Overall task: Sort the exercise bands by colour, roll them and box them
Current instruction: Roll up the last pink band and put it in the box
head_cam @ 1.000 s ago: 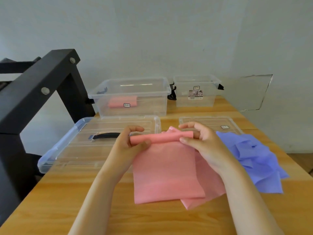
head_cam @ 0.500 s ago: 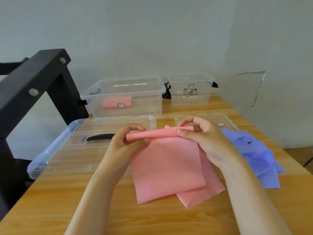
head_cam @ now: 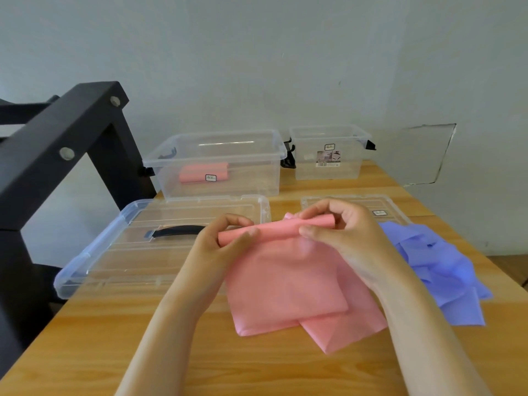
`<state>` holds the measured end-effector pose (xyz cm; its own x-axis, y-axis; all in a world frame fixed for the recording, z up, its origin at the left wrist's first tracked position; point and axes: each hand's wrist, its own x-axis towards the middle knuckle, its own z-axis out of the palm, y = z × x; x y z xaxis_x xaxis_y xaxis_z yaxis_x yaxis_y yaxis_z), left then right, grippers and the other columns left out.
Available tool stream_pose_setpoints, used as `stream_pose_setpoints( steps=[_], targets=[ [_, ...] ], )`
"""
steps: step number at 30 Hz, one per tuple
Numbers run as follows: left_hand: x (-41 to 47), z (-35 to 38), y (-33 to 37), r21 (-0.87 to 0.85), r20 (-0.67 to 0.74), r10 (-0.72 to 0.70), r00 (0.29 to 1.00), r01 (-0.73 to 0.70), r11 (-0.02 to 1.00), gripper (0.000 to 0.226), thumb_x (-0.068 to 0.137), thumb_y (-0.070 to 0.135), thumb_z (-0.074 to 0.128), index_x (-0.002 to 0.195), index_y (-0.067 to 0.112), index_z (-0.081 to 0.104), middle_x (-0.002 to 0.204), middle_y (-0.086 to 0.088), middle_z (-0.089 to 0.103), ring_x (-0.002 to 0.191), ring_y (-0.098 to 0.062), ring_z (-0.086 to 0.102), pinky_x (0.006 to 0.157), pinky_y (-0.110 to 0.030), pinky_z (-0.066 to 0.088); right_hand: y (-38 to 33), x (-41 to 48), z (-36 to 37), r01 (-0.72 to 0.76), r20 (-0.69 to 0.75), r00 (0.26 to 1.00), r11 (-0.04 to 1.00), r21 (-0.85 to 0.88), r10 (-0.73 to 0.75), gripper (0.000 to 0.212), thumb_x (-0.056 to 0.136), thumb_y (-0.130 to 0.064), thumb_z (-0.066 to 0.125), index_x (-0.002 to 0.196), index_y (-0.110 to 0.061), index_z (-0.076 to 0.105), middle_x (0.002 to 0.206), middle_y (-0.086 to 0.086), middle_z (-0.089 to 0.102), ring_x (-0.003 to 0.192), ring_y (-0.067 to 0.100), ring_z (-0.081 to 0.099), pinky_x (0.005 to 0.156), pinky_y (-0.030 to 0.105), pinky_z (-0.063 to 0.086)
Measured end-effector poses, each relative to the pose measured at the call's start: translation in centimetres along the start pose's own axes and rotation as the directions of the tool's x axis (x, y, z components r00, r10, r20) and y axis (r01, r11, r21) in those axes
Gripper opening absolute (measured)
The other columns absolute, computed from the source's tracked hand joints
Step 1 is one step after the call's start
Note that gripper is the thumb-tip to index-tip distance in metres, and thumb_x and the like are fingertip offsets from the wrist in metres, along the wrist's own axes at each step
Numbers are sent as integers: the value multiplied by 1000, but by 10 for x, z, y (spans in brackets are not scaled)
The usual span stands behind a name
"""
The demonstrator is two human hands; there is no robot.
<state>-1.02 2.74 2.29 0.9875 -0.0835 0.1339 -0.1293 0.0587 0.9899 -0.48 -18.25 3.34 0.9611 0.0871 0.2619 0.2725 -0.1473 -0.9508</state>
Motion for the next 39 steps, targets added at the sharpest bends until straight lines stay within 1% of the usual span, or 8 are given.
stream_pose_setpoints(
  steps=[14, 17, 21, 24, 27, 31, 35, 39],
  targets=[
    [2, -1, -3, 2, 4, 125, 992, -125, 992, 19, 82, 0, 70, 90, 14, 61, 95, -6, 69, 84, -13, 65, 68, -20, 53, 5, 0, 0, -97, 14, 995, 994, 49, 97, 9, 79, -21, 77, 86, -24, 72, 88, -4, 74, 82, 10, 66, 75, 26, 44],
    [2, -2, -5, -16, 27, 52, 998, -51, 999, 20, 83, 19, 74, 99, 19, 62, 101, -4, 69, 86, -14, 66, 65, -23, 51, 3, 0, 1, -44, -3, 999, 999, 8, 44, 10, 81, -14, 75, 81, -23, 72, 85, -8, 74, 85, 6, 68, 76, 21, 47],
    [1, 1, -4, 24, 15, 69, 998, -69, 997, 10, 87, 14, 70, 92, 16, 61, 79, 5, 64, 63, -7, 58, 49, -15, 42, 0, 0, 0, 0, -27, 1000, 998, 63, 2, 22, 80, -8, 75, 79, -30, 72, 92, 0, 74, 87, 17, 69, 79, 33, 52],
    [1, -1, -1, -18, -5, 133, 991, -133, 991, 18, 83, 0, 68, 94, 11, 59, 85, 2, 65, 72, -10, 60, 54, -19, 48, 3, -1, -1, -96, 29, 995, 993, 73, 94, 10, 81, -20, 76, 88, -26, 72, 92, 3, 73, 82, 19, 67, 72, 32, 51],
    [2, -3, -4, -35, 24, 76, 997, -75, 997, 19, 86, 15, 71, 101, 15, 61, 101, -3, 68, 83, -13, 63, 61, -22, 49, 4, 0, -1, -74, -10, 997, 997, -16, 74, 12, 80, -19, 77, 85, -28, 72, 92, 2, 73, 84, 17, 67, 76, 34, 50],
    [3, -1, -7, 60, 13, 74, 997, -74, 995, 7, 90, 14, 66, 95, 17, 63, 91, -5, 64, 75, -12, 59, 56, -18, 46, 3, 1, -1, -52, 27, 998, 998, 19, 52, 21, 73, -20, 78, 90, -28, 69, 104, 5, 73, 102, 24, 67, 88, 43, 52],
    [2, -1, -4, -2, -23, 163, 986, -163, 987, 23, 82, -3, 68, 98, 10, 58, 100, -6, 69, 88, -12, 65, 68, -20, 53, 5, 1, 0, -109, 2, 994, 992, 60, 109, 13, 80, -19, 77, 85, -29, 71, 89, 1, 73, 82, 19, 67, 76, 36, 50],
    [3, -2, -8, -14, 10, 42, 999, -42, 999, 28, 83, 23, 74, 106, 19, 60, 100, -3, 67, 83, -14, 65, 65, -27, 52, 0, 0, 1, -12, -40, 999, 998, 64, 15, 20, 79, -11, 77, 81, -31, 70, 85, -2, 70, 79, 16, 63, 72, 32, 49]
  ],
)
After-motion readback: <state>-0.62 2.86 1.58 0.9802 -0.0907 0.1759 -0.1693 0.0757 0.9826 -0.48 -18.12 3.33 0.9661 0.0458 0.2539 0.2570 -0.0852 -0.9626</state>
